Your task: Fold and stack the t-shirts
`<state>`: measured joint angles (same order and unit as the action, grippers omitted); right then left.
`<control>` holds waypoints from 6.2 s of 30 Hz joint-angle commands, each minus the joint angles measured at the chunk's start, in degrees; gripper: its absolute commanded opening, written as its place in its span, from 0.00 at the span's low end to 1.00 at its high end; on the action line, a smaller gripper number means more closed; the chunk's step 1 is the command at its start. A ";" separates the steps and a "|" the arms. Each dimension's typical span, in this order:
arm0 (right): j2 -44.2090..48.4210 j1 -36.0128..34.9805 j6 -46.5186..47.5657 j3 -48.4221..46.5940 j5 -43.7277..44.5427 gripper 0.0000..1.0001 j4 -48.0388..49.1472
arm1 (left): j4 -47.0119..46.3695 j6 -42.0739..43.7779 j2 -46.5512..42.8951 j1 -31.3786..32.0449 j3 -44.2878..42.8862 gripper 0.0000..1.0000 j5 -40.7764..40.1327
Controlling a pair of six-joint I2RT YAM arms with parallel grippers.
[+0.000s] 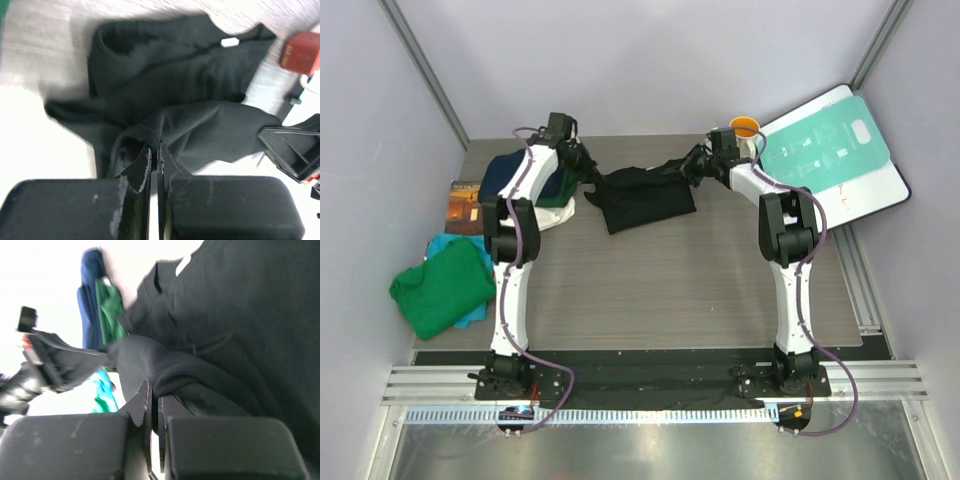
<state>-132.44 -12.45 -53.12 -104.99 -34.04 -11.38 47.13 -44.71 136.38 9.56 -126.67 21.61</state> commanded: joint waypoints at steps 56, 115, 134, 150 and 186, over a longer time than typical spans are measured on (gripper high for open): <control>-6.15 -1.70 -2.00 2.08 8.99 0.04 8.51 | -22.62 -2.58 3.45 9.42 10.75 0.00 -4.29; 15.72 -11.99 16.83 23.95 22.09 0.07 -15.87 | -15.14 16.06 -16.41 11.88 38.61 0.30 -11.76; 14.93 -8.12 17.35 33.53 24.46 0.04 -14.81 | -22.09 12.98 -10.96 4.68 36.93 0.31 -12.29; 14.67 -7.86 16.91 32.13 24.02 0.05 -15.43 | -18.58 14.47 -28.33 2.39 46.69 0.32 -15.72; 8.78 -9.44 23.24 15.16 21.12 0.02 -21.85 | -22.18 13.77 -36.45 10.38 66.64 0.31 -8.33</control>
<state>-123.83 -21.63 -31.57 -92.18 -15.81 -30.98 26.33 -31.14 97.69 18.85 -60.60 14.00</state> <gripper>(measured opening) 0.029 0.314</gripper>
